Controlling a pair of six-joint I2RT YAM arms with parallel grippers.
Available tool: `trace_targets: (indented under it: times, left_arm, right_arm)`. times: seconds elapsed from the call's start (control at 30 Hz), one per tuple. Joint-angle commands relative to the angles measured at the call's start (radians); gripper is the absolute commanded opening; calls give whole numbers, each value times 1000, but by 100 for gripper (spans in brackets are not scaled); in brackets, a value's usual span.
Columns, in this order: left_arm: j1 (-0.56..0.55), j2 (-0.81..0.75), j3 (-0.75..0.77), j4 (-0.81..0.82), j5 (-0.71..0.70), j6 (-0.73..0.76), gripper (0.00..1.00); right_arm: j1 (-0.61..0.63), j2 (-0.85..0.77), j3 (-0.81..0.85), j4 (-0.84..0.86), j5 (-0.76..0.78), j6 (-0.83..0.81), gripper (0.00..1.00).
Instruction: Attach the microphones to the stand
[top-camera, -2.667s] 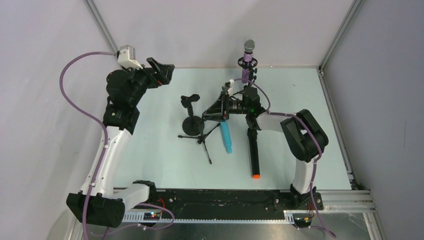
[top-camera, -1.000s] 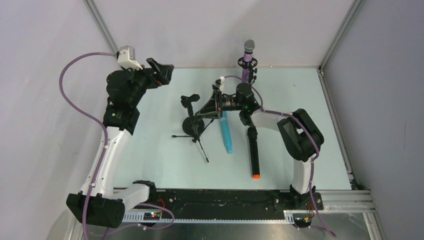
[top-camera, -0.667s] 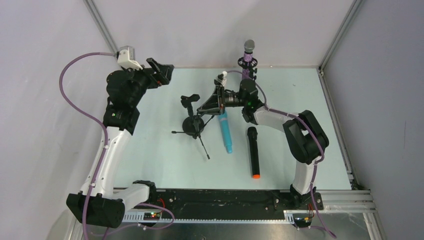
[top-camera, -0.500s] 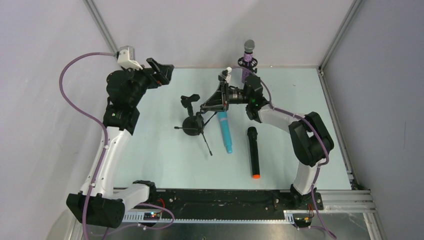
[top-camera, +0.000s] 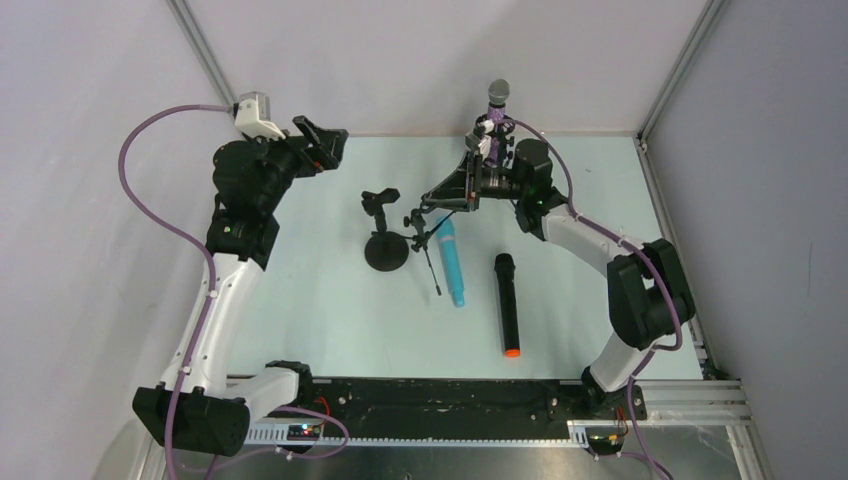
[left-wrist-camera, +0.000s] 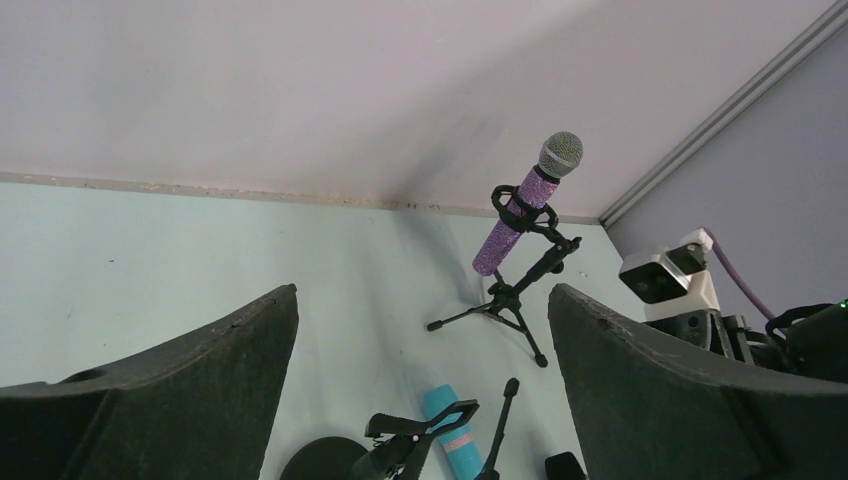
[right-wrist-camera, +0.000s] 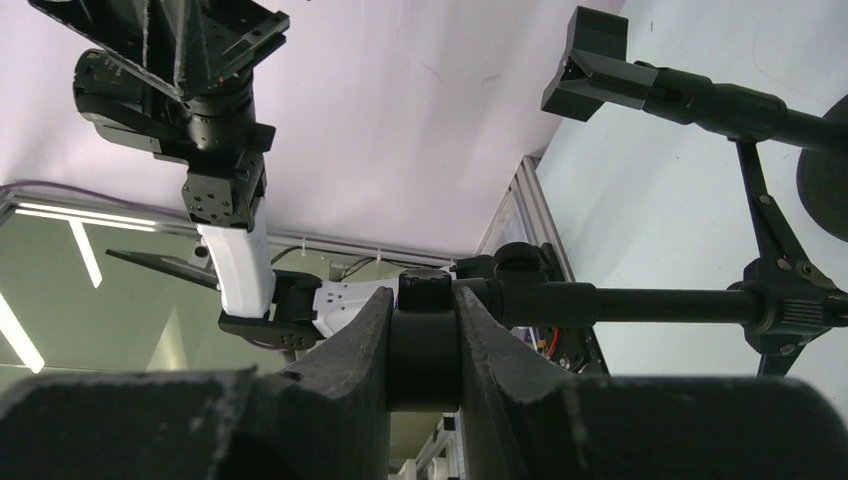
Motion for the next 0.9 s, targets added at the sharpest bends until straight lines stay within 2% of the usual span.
trace_targets:
  times: [0.0,0.43,0.87]
  left_arm:
    - [-4,-27,-2,33,-3,18,98]
    - [-4,-34,-2,33,-6,17,98]
    - [-4,-39,-2,34,-10,19,98]
  right_arm:
    - [0,-74,-4,29,27,-10,0]
    - [97,-43,-39,96,78,39,0]
    - [215,63,-134,389,218,208,0]
